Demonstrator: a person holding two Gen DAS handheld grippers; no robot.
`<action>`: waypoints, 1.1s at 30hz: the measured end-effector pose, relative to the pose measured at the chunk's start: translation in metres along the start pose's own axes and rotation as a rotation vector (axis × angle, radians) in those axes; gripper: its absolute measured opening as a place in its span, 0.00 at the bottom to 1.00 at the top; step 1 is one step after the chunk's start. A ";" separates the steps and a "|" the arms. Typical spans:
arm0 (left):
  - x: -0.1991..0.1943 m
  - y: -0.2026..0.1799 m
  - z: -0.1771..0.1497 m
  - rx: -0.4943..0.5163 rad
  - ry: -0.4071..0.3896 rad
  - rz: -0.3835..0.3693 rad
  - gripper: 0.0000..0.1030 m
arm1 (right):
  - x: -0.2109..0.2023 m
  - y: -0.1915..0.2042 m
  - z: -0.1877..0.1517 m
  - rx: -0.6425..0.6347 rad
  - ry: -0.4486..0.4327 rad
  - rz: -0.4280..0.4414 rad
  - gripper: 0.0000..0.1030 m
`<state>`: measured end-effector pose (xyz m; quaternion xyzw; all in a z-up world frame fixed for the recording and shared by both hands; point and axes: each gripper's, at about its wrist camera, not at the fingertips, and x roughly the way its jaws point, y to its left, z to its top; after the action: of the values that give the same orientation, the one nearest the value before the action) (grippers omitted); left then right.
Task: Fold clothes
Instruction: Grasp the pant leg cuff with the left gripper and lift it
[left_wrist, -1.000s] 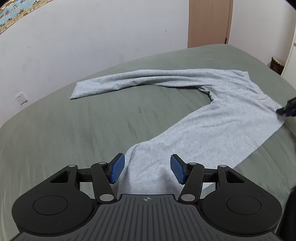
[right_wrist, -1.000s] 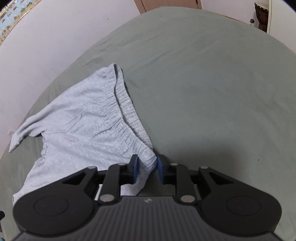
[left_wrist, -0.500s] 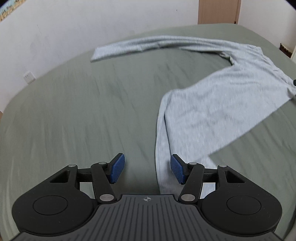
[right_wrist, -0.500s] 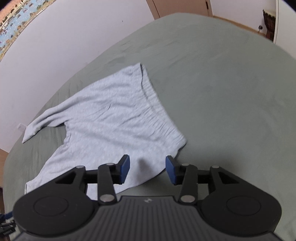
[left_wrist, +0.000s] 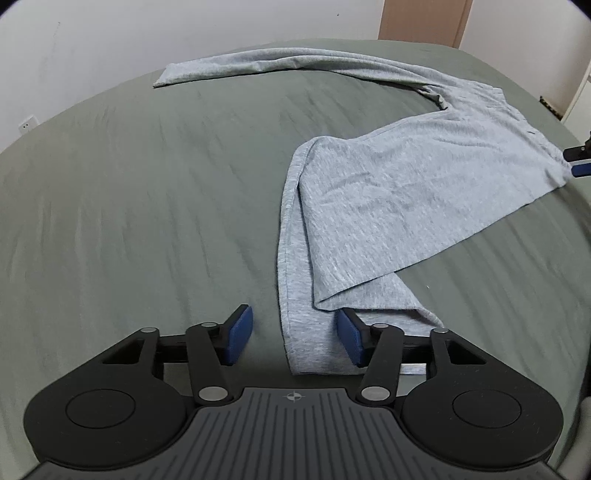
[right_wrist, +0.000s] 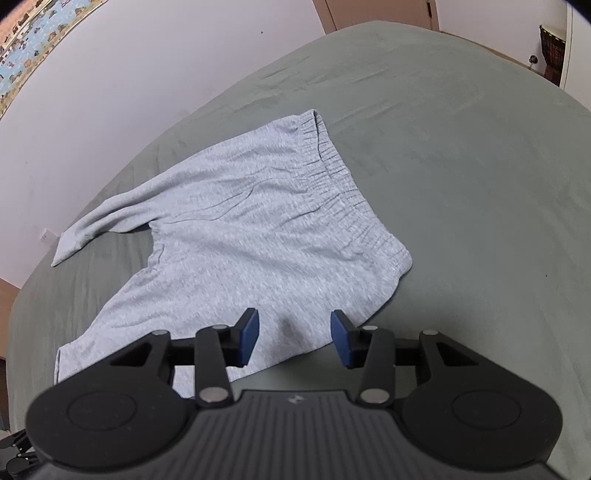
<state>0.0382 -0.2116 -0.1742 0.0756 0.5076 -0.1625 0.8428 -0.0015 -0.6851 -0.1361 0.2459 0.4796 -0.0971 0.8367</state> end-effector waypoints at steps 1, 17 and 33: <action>0.000 0.001 0.000 -0.014 0.006 -0.001 0.45 | 0.000 0.000 0.000 0.001 0.001 0.001 0.44; -0.001 -0.006 -0.009 -0.050 0.028 -0.080 0.15 | 0.001 0.005 -0.005 0.003 0.003 0.009 0.44; -0.035 0.043 0.029 0.050 -0.015 0.038 0.07 | 0.009 0.008 0.001 0.000 0.008 -0.018 0.44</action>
<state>0.0620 -0.1732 -0.1309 0.1048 0.4956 -0.1597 0.8473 0.0070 -0.6786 -0.1404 0.2419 0.4853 -0.1034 0.8339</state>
